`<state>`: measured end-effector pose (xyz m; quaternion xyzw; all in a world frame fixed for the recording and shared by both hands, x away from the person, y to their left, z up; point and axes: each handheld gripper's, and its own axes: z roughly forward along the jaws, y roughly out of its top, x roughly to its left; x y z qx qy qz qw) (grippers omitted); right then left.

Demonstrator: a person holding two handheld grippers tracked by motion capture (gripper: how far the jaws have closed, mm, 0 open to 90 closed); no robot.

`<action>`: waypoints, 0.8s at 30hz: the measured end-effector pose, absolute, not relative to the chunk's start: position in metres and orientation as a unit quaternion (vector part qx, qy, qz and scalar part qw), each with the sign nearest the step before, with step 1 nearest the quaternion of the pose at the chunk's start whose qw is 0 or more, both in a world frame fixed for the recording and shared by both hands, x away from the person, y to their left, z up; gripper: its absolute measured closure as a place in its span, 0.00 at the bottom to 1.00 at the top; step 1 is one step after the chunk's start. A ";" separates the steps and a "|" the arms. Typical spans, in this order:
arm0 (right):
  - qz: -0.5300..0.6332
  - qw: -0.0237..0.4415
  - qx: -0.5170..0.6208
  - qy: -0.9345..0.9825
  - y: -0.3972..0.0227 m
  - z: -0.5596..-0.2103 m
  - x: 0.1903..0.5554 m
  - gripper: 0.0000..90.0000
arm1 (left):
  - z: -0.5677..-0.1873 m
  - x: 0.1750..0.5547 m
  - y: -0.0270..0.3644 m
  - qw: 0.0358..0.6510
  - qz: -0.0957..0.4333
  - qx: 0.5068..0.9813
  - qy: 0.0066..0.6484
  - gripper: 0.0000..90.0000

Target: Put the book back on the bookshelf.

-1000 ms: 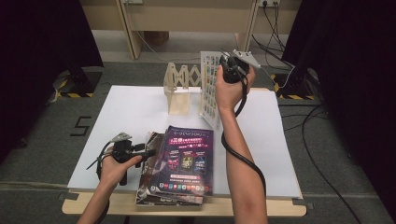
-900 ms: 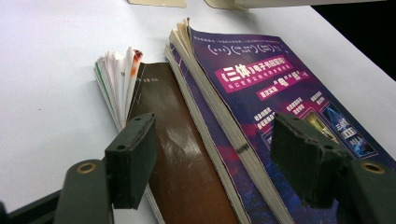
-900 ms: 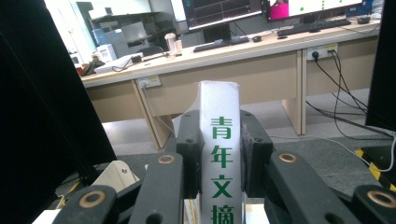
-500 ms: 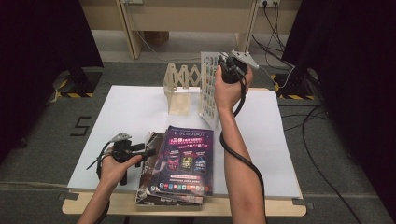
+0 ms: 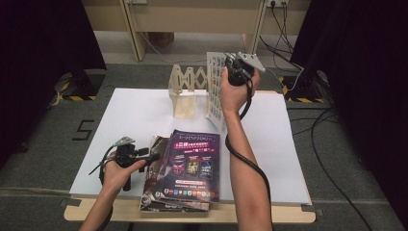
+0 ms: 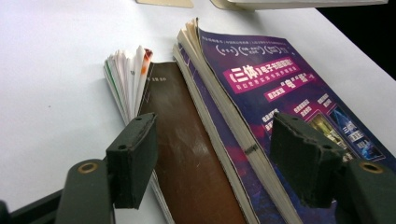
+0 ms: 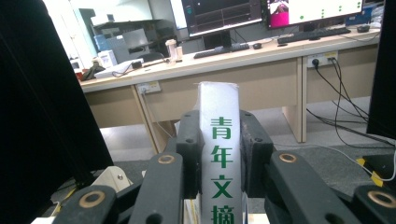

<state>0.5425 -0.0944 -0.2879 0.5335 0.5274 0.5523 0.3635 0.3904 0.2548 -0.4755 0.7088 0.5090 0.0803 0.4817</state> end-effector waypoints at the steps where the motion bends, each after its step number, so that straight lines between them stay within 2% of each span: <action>1: 0.553 0.361 0.535 0.527 -0.094 -0.288 0.542 0.82 | -0.476 0.390 0.255 0.481 0.081 0.709 0.510 0.35; 12: 0.551 0.374 0.511 0.544 -0.092 -0.295 0.534 0.82 | -0.475 0.390 0.256 0.482 0.082 0.708 0.510 0.35; 24: 0.560 0.384 0.473 0.560 -0.095 -0.300 0.501 0.81 | -0.473 0.389 0.257 0.482 0.087 0.706 0.512 0.35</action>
